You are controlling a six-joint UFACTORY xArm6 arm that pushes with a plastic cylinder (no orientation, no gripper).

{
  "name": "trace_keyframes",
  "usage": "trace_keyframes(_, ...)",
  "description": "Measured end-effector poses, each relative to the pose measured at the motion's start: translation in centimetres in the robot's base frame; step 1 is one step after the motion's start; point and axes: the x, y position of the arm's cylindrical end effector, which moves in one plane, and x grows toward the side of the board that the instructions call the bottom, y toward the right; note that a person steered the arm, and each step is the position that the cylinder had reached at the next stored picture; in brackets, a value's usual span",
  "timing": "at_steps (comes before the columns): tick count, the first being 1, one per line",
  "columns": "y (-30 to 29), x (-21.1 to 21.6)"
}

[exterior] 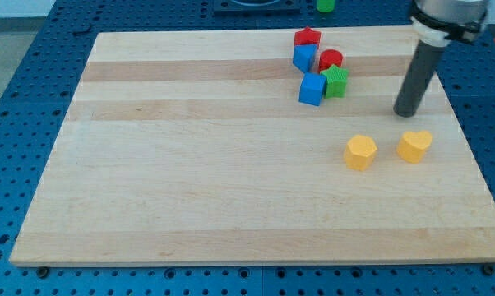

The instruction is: Push yellow heart towards bottom right

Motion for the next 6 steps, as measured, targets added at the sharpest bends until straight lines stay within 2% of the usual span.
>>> trace_keyframes(3, -4.3, 9.5)
trace_keyframes(4, -4.8, 9.5)
trace_keyframes(5, -4.1, 5.2)
trace_keyframes(6, -1.0, 3.1)
